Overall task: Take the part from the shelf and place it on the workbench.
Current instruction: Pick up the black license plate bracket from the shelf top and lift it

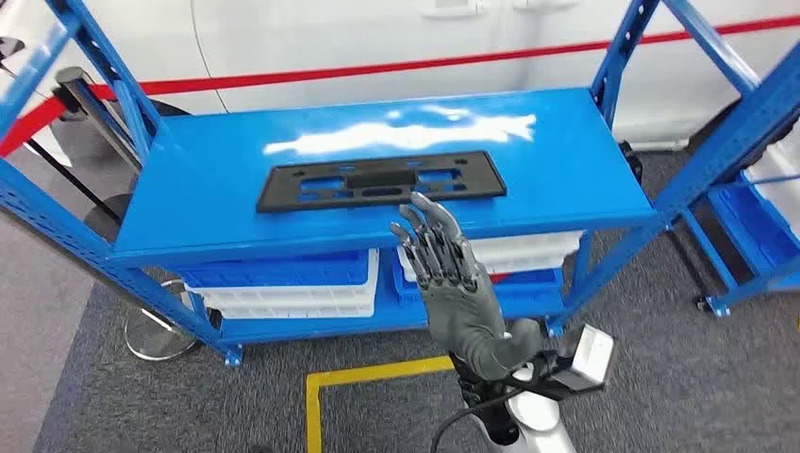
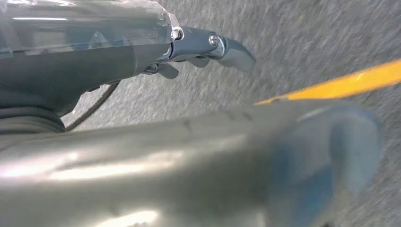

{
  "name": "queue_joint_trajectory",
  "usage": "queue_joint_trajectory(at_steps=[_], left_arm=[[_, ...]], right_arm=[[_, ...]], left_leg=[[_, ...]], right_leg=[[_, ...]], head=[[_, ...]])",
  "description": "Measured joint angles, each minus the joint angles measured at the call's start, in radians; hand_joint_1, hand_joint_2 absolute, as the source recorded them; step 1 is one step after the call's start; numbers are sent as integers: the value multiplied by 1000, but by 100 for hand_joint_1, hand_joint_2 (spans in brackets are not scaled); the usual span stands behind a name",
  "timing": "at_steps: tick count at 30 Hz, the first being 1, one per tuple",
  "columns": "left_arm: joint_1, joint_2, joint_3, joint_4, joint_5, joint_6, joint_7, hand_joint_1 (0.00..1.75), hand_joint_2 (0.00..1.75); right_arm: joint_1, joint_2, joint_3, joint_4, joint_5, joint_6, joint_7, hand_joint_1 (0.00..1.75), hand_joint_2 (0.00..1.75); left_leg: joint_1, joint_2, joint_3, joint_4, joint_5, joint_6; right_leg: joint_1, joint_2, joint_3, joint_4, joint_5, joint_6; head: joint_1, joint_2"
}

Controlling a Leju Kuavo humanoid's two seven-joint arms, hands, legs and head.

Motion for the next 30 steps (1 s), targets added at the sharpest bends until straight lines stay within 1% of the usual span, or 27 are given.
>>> queue_joint_trajectory(at_steps=[2,3,4,5,6,7,8,9,10,12,13,14,15,16,17,18,19,20,21,22,23,24,25,26,27,29,30], left_arm=[[-1,0,0,0,0,0,-1,0,0],[-3,-1,0,0,0,-1,-2,0,0],[-3,-2,0,0,1,-1,-3,0,0],[-2,-3,0,0,1,-1,-4,0,0],[-1,-4,0,1,1,-2,-4,0,0],[0,-6,0,1,1,-2,-5,0,0],[1,-7,0,1,1,-2,-5,0,0],[-1,-7,0,2,1,-3,-5,0,0],[-3,-8,0,2,1,-3,-6,0,0],[-7,-8,0,2,1,-3,-6,0,0],[-8,-8,1,2,1,-3,-6,0,0],[-8,-8,1,2,1,-3,-6,0,0],[-9,-8,1,2,1,-3,-6,0,0],[-9,-8,1,2,1,-2,-6,0,0],[-9,-8,1,2,1,-2,-6,0,0],[-9,-8,1,2,1,-3,-6,0,0],[-8,-8,1,2,1,-3,-8,0,0],[-7,-8,1,2,1,-4,-10,0,0],[-6,-8,1,2,1,-4,-12,0,0],[-5,-7,1,2,1,-4,-14,0,0],[-5,-7,1,2,1,-4,-14,0,0],[-5,-7,1,2,1,-3,-15,0,0],[-7,-6,1,2,2,-2,-15,0,0],[-9,-6,1,3,3,-1,-15,0,0],[-10,-6,1,3,4,0,-15,0,0],[-10,-6,1,3,7,1,-18,0,0],[-9,-6,1,3,8,2,-20,0,0]], right_arm=[[2,-2,1,0,0,1,0,0,0],[4,-5,2,0,0,1,1,0,0],[7,-8,2,-1,0,1,1,0,0],[9,-10,3,-1,0,1,2,0,0],[10,-13,3,-2,0,1,2,0,0],[11,-14,4,-3,0,1,2,0,0],[11,-16,4,-4,0,1,2,0,0],[10,-17,4,-5,0,1,2,0,0],[10,-19,4,-6,0,1,3,0,0],[9,-20,6,-9,0,1,4,0,0],[8,-21,8,-11,0,1,4,0,0],[8,-21,9,-13,0,1,3,0,0],[7,-21,10,-15,0,1,3,0,0],[6,-21,11,-16,0,1,4,0,0],[5,-21,12,-16,0,0,4,0,0],[4,-21,12,-16,0,-2,5,0,0],[4,-21,12,-16,0,-5,8,0,0],[5,-21,13,-16,0,-9,11,0,0],[5,-21,14,-16,0,-12,14,0,0],[5,-21,15,-16,0,-14,16,0,0],[5,-21,16,-16,0,-16,18,0,0],[4,-22,17,-16,0,-17,19,0,0],[4,-22,18,-16,0,-19,22,0,0],[3,-22,19,-16,0,-22,26,0,0],[3,-22,19,-17,1,-27,32,0,0],[3,-22,19,-17,1,-42,45,0,0],[3,-22,19,-17,1,-50,52,0,0]], left_leg=[[1,0,11,-6,-7,0],[3,0,24,-11,-16,0],[4,0,37,-12,-26,-2],[5,0,53,-12,-38,-4],[7,0,72,-11,-51,-7],[10,-1,92,-9,-65,-11],[12,-3,107,-7,-79,-17],[12,-5,118,-3,-91,-24],[12,-6,122,1,-100,-31],[10,-5,120,1,-108,-43],[11,-3,118,-1,-111,-48],[12,-1,118,4,-117,-53],[12,2,109,27,-130,-57],[13,4,88,72,-151,-61],[13,6,53,136,-174,-63],[13,6,8,210,-195,-65],[13,6,-33,270,-204,-65],[13,6,-61,299,-193,-64],[13,6,-70,292,-163,-62],[13,6,-59,245,-118,-58],[12,6,-39,178,-69,-53],[9,6,-18,121,-34,-48],[6,6,0,76,-17,-43],[2,6,10,52,-18,-39],[-2,6,16,45,-27,-35],[1,5,28,25,-38,-25],[4,5,34,17,-38,-19]], right_leg=[[-1,0,-59,82,-14,5],[-2,-1,-119,156,-22,11],[-4,-1,-172,209,-15,16],[-6,-1,-212,228,12,20],[-7,-1,-235,213,61,23],[-9,-2,-238,158,127,26],[-9,-3,-232,101,182,26],[-6,-3,-221,48,219,24],[-4,-2,-214,13,230,16],[2,1,-210,-8,214,-2],[0,2,-208,-14,207,-11],[-2,2,-204,-17,205,-18],[-3,1,-198,-21,202,-24],[-5,-2,-191,-25,198,-31],[-3,-4,-186,-26,194,-35],[-2,-5,-182,-27,187,-39],[0,-4,-177,-27,179,-41],[2,-3,-169,-27,171,-42],[3,-2,-158,-27,161,-42],[4,-1,-144,-26,154,-41],[4,-1,-129,-26,146,-39],[5,0,-118,-25,140,-35],[6,1,-112,-24,136,-30],[7,2,-110,-24,132,-24],[7,2,-111,-25,131,-18],[6,0,-107,-28,124,-7],[5,-1,-110,-16,114,-3]], head=[[1,0],[2,0],[2,0],[2,0],[3,0],[3,0],[3,0],[3,0],[3,0],[2,0],[2,0],[1,0],[0,0],[-1,0],[-2,0],[-3,0],[-3,0],[-3,0],[-3,0],[-3,0],[-2,0],[-2,0],[-2,0],[-1,0],[-1,0],[-2,0],[-1,0]])
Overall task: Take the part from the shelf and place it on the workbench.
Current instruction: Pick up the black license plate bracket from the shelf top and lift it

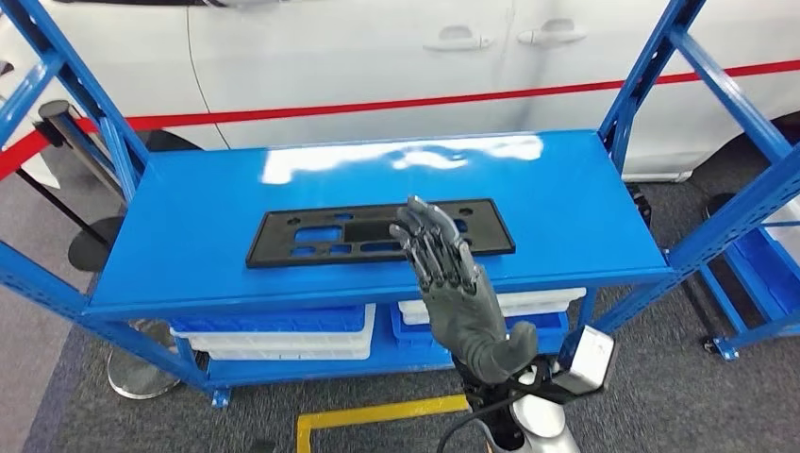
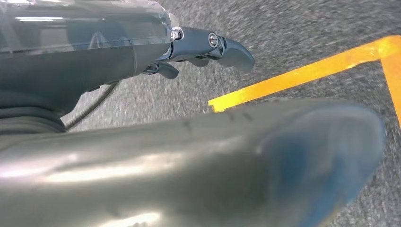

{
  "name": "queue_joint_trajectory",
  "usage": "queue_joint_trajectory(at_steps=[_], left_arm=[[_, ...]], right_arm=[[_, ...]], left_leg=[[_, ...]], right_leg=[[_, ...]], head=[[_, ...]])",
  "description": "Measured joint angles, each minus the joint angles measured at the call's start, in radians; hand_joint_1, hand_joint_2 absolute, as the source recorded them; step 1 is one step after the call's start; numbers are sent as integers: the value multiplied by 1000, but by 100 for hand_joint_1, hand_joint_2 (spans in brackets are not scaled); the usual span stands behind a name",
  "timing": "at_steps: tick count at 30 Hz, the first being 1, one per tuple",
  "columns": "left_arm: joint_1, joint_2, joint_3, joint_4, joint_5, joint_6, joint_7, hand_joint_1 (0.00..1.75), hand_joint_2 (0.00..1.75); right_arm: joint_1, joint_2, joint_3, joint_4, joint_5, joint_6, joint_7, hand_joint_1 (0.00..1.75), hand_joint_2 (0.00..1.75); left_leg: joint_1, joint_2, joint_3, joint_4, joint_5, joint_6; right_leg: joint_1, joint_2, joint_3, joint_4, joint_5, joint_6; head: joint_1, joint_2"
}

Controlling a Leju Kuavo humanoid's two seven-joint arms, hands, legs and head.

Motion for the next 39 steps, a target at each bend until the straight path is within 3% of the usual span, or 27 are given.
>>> queue_joint_trajectory(at_steps=[2,4,5,6,7,9,11,14,16,17,19,20,21,22,23,25,26,30,32,34,36,37,39], left_arm=[[1,0,1,0,1,2,-4,0,0],[1,0,2,0,6,2,-5,0,0],[1,0,4,0,8,2,-5,0,0],[2,0,5,0,11,1,-6,0,0],[3,0,6,0,12,0,-6,0,0],[3,-1,7,0,13,-2,-7,0,0],[3,-2,7,1,12,-3,-7,0,0],[2,-1,8,2,11,0,-6,0,0],[0,-1,8,2,11,0,-7,0,0],[0,-1,8,2,10,1,-8,0,0],[3,-1,9,2,10,1,-8,0,0],[7,-1,9,3,11,1,-8,0,0],[10,-1,10,3,11,1,-7,0,0],[13,-1,12,3,12,2,-6,0,0],[14,-1,13,3,13,3,-5,0,0],[15,-1,15,4,14,5,-5,0,0],[14,-1,15,4,15,4,-7,0,0],[6,0,16,5,15,-1,-13,0,0],[3,0,16,5,14,-3,-12,0,0],[0,0,16,5,12,-2,-12,0,0],[0,-1,16,5,10,3,-10,0,0],[1,-1,16,5,10,6,-7,0,0],[2,-3,16,5,12,12,-2,0,0]], right_arm=[[1,0,0,2,-4,-17,18,0,0],[4,-1,0,6,-12,-28,39,0,0],[6,-1,0,10,-16,-31,49,0,0],[7,-2,0,12,-19,-33,54,0,0],[7,-2,0,14,-21,-33,57,0,0],[7,-2,0,17,-25,-34,61,0,0],[5,-2,0,22,-38,-32,70,0,0],[1,-2,0,29,-58,-26,81,0,0],[-2,-2,0,31,-62,-25,83,0,0],[-3,-2,0,32,-63,-24,84,0,0],[-5,-2,0,35,-64,-23,86,0,0],[-5,-2,0,37,-64,-22,87,0,0],[-4,-2,0,39,-67,-22,89,0,0],[-4,-2,0,42,-70,-21,92,0,0],[-5,-2,0,44,-75,-21,95,0,0],[-6,-2,0,50,-87,-21,103,0,0],[-7,-2,0,53,-94,-21,107,0,0],[-8,-3,1,55,-115,-21,115,0,0],[-10,-3,1,53,-125,-21,122,0,0],[-6,-6,1,54,-134,-21,134,0,87],[0,-11,1,57,-147,-20,148,0,175],[2,-13,1,59,-153,-19,156,0,175],[1,-15,1,62,-166,-19,175,0,175]], left_leg=[[3,1,11,-10,-1,10],[0,1,15,-11,-6,16],[-1,1,18,-11,-9,18],[-2,0,22,-10,-13,19],[-3,-1,28,-10,-20,18],[-5,-5,42,-10,-38,13],[-8,-6,52,-9,-56,3],[-8,-3,68,-15,-70,-13],[-6,0,61,21,-86,-23],[-4,2,36,72,-102,-27],[0,2,-54,213,-138,-34],[2,3,-99,265,-139,-37],[2,3,-129,283,-120,-38],[3,3,-141,263,-78,-37],[3,3,-136,207,-21,-35],[0,2,-106,95,62,-28],[-3,2,-92,59,73,-23],[-12,0,-71,29,44,2],[-8,0,-58,15,38,14],[-7,1,-47,10,31,21],[-8,1,-36,10,23,22],[-8,1,-29,10,19,22],[-8,-2,-16,10,10,19]], right_leg=[[0,-1,-46,89,-43,5],[1,-2,-130,224,-86,7],[1,-2,-162,264,-87,7],[1,-2,-177,268,-67,6],[1,-2,-172,234,-29,4],[4,-2,-124,102,57,-4],[10,-3,-82,10,80,-13],[11,0,-62,-13,63,-27],[7,-1,-38,-26,55,-38],[5,-2,-24,-31,49,-42],[5,-5,1,-34,31,-46],[5,-5,14,-33,21,-46],[5,-4,30,-33,10,-45],[5,-2,47,-33,-2,-44],[5,0,66,-33,-16,-42],[7,3,94,-32,-43,-34],[7,4,101,-32,-53,-28],[1,4,112,-37,-75,-3],[0,2,87,16,-98,5],[0,0,-2,155,-140,9],[0,0,-95,266,-151,11],[1,0,-115,263,-123,10],[2,0,-100,156,-21,4]], head=[[2,0],[3,0],[3,0],[3,0],[3,0],[3,0],[3,0],[2,0],[-1,0],[-2,0],[-5,0],[-5,0],[-5,0],[-5,0],[-5,0],[-3,0],[-3,0],[-2,0],[-1,0],[-1,0],[-1,0],[-1,0],[0,0]])
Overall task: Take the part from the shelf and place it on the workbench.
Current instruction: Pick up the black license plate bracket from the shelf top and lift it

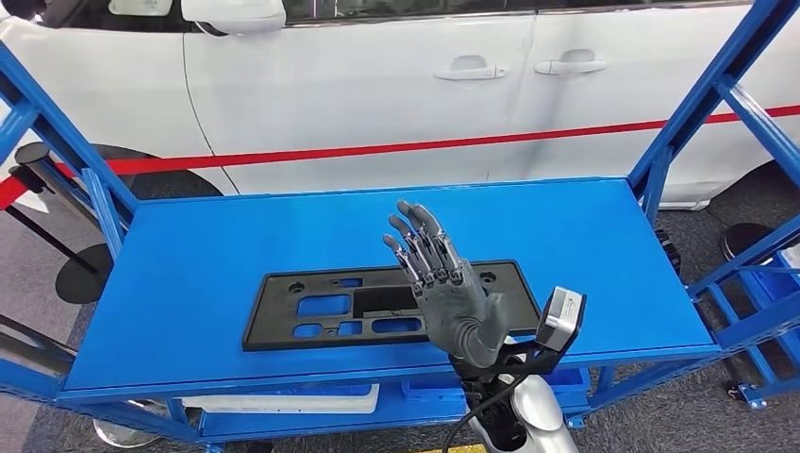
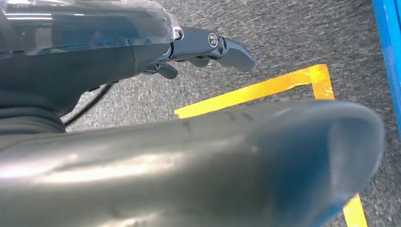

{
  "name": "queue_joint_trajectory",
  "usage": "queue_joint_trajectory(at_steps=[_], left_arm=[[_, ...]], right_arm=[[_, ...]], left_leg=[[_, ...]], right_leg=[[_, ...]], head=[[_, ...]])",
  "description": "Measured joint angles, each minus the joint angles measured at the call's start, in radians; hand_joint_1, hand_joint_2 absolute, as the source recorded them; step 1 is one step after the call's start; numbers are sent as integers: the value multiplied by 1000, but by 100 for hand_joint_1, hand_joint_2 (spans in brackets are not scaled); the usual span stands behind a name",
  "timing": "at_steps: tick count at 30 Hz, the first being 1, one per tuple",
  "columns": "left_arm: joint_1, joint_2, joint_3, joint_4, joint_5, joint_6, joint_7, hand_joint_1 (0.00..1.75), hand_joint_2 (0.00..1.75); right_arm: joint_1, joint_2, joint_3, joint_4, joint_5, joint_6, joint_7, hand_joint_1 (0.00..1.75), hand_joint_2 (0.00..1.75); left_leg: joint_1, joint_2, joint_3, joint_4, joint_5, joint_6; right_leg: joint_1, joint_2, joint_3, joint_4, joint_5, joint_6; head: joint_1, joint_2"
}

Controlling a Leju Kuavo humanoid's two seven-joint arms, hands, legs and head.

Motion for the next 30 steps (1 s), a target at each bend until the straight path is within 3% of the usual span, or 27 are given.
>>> queue_joint_trajectory(at_steps=[1,3,7,9,11,12,13,14,16,18,21,23,26,27,28,29,30], left_arm=[[0,-1,0,0,2,1,2,0,0],[-1,-3,1,0,11,-1,5,0,0],[-1,-3,9,0,27,-6,9,0,0],[-1,-3,14,0,31,-4,7,0,0],[0,-3,18,0,30,2,4,0,0],[1,-3,20,0,29,6,3,0,0],[2,-3,21,0,28,9,3,0,0],[3,-3,22,0,26,13,2,0,0],[3,-3,23,0,24,19,0,0,0],[1,-3,23,0,22,23,-1,0,0],[1,-3,23,0,22,23,-2,0,0],[-1,-3,23,0,22,23,-3,0,0],[-4,-3,23,0,22,23,-3,0,0],[-3,-3,23,0,22,22,-4,0,0],[-3,-3,23,0,22,22,-4,0,0],[-2,-3,23,0,22,21,-5,0,0],[-2,-4,23,0,22,20,-6,0,0]], right_arm=[[-1,0,0,2,-5,0,12,0,175],[-5,-1,2,8,-13,-1,32,0,175],[-11,-1,8,19,-19,-1,46,0,175],[-18,-1,15,25,-23,0,49,0,175],[-23,-1,21,33,-29,0,54,0,175],[-23,-1,22,38,-30,-2,58,0,175],[-24,-1,23,42,-31,-4,60,0,175],[-25,-1,24,46,-31,-6,62,0,175],[-31,-1,30,53,-14,-21,62,0,175],[-42,-1,41,61,43,-60,62,0,175],[-66,-2,69,72,207,-165,65,0,175],[-82,-2,90,75,314,-232,69,0,175],[-94,-5,112,78,378,-272,75,0,175],[-94,-7,117,79,389,-280,76,0,175],[-94,-8,122,80,413,-294,77,0,175],[-95,-10,129,80,449,-315,78,0,175],[-97,-12,137,81,498,-342,78,0,175]], left_leg=[[-2,-1,5,1,-4,-3],[-4,-3,8,1,-9,-13],[-1,-2,3,12,-20,-37],[3,0,-29,91,-72,-47],[8,2,-85,217,-133,-56],[10,3,-103,260,-144,-59],[12,3,-106,268,-137,-61],[13,3,-91,237,-113,-61],[14,4,-24,102,-47,-56],[10,4,22,4,-20,-46],[7,3,28,-16,-18,-28],[11,4,33,-26,-13,-15],[10,5,37,-30,-13,-3],[9,5,37,-29,-15,-2],[8,4,38,-29,-16,-2],[7,3,40,-28,-18,-2],[7,2,44,-27,-21,-3]], right_leg=[[2,0,19,-67,41,-5],[7,0,42,-146,76,-16],[7,-1,45,-166,88,-38],[3,-4,45,-174,93,-46],[3,-6,43,-175,92,-49],[4,-7,43,-175,91,-49],[4,-8,43,-175,91,-49],[4,-8,44,-174,90,-49],[4,-7,48,-174,88,-44],[7,-6,48,-173,87,-36],[7,-5,46,-174,88,-18],[6,-5,34,-143,67,-10],[4,-5,-55,34,-16,-4],[3,-5,-86,87,-30,-3],[3,-5,-101,106,-24,-3],[3,-5,-98,89,0,-4],[3,-5,-76,34,39,-7]], head=[[0,0],[-1,0],[-2,0],[-3,0],[-4,0],[-4,0],[-4,0],[-4,0],[-4,0],[-4,0],[-4,0],[-3,0],[-2,0],[-2,0],[-2,0],[-2,0],[-2,0]])
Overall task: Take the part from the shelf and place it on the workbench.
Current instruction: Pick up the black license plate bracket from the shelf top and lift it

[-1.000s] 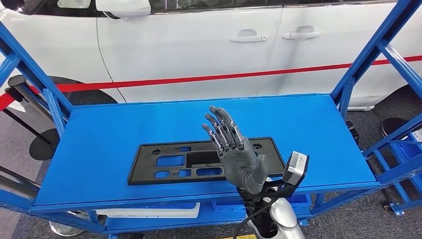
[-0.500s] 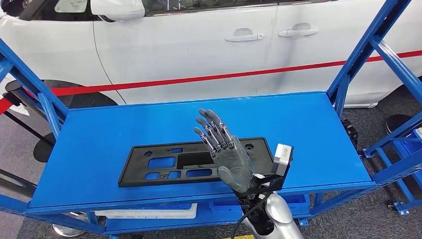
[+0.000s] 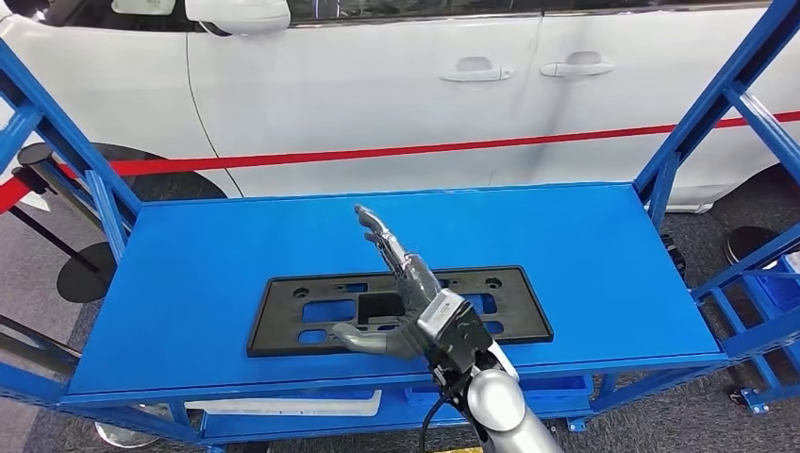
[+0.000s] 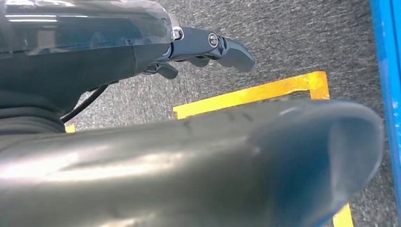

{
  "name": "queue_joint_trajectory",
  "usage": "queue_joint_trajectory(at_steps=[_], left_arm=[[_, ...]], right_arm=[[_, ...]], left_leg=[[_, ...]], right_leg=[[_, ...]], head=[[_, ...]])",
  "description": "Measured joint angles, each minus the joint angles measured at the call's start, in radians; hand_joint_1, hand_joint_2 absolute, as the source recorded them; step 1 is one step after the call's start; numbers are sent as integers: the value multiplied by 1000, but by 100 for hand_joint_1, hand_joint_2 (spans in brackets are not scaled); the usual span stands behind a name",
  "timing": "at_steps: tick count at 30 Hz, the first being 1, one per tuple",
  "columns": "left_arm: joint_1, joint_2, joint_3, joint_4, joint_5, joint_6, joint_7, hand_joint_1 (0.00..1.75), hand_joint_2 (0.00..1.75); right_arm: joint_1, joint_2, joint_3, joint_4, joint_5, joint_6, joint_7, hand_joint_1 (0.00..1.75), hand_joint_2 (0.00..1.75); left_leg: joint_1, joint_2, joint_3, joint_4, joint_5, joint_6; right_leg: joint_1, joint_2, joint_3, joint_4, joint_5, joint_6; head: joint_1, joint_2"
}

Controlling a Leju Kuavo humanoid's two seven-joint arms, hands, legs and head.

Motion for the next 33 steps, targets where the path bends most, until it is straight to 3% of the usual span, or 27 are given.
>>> queue_joint_trajectory(at_steps=[2,3,5,8,9,11,13,14,15,16,18,19,23,25,27,28,29,30,33], left_arm=[[-1,-1,0,0,0,-1,-2,0,0],[-1,-1,0,0,0,-2,-2,0,0],[-2,-1,0,0,0,-2,-2,0,0],[-4,-1,0,0,0,-2,-1,0,0],[-5,-1,0,0,0,-2,-1,0,0],[-5,-1,0,0,0,-2,0,0,0],[-4,0,0,0,0,-3,2,0,0],[-4,0,0,0,0,-4,3,0,0],[-5,1,0,0,0,-5,4,0,0],[-5,2,0,0,0,-6,5,0,0],[-8,4,-1,0,0,-6,6,0,0],[-10,4,-1,0,0,-5,9,0,0],[-7,7,0,0,2,1,18,0,0],[-7,7,0,0,6,2,19,0,0],[-6,8,2,0,20,-1,20,0,0],[-5,8,4,0,27,-3,20,0,0],[-3,8,7,0,33,-5,19,0,0],[-2,8,9,0,37,-6,19,0,0],[-1,7,11,0,39,-5,17,0,0]], right_arm=[[-6,-2,20,0,101,-54,2,0,175],[-8,-2,29,0,139,-73,3,0,175],[-10,-3,44,0,193,-103,7,0,175],[-19,-4,65,2,288,-153,20,0,175],[-25,-4,73,4,321,-168,26,0,175],[-38,-4,92,16,379,-194,36,0,175],[-52,-6,112,38,426,-211,47,0,175],[-61,-8,124,50,446,-218,53,0,175],[-72,-10,135,60,464,-222,61,0,175],[-84,-13,146,69,480,-223,69,0,175],[-111,-20,168,84,503,-218,86,0,175],[-123,-25,180,91,510,-213,92,0,175],[-157,-54,216,120,519,-195,108,0,175],[-166,-66,224,133,514,-193,108,0,175],[-171,-77,231,147,498,-192,105,0,175],[-172,-82,235,155,487,-191,102,0,175],[-173,-85,237,163,476,-191,99,0,175],[-177,-88,240,169,466,-191,96,0,175],[-193,-92,252,183,447,-191,90,0,175]], left_leg=[[-2,-1,5,4,-8,-6],[-4,-1,5,5,-12,-11],[-5,0,5,5,-16,-22],[-4,1,1,23,-34,-39],[-2,2,-14,60,-55,-43],[3,2,-76,184,-113,-51],[6,2,-133,282,-134,-55],[8,2,-139,280,-116,-57],[9,2,-126,239,-81,-57],[10,3,-98,168,-39,-56],[8,3,-47,51,8,-50],[6,2,-36,25,13,-46],[5,0,-32,10,17,-20],[6,2,-30,5,22,-8],[3,3,-31,7,24,-3],[2,2,-32,8,24,-2],[1,2,-34,10,24,-2],[0,1,-34,11,24,-3],[-4,0,-38,16,22,-8]], right_leg=[[3,0,61,-137,63,-8],[5,0,80,-181,76,-12],[9,2,90,-204,74,-18],[3,3,98,-214,75,-31],[1,2,101,-218,75,-35],[0,0,104,-219,73,-41],[1,0,106,-217,70,-43],[1,1,107,-216,68,-42],[0,2,109,-214,66,-41],[0,3,112,-212,63,-39],[2,4,114,-207,57,-31],[4,4,113,-206,56,-26],[2,3,108,-193,45,-4],[1,2,71,-112,-4,2],[0,2,8,19,-65,5],[0,2,-13,62,-78,6],[0,2,-18,70,-70,5],[0,2,-3,38,-43,3],[4,2,91,-153,44,-10]], head=[[0,0],[-1,0],[-1,0],[-2,0],[-2,0],[-2,0],[-2,0],[-2,0],[-2,0],[-2,0],[-2,0],[-2,0],[-1,0],[-1,0],[0,0],[0,0],[0,0],[0,0],[-1,0]])
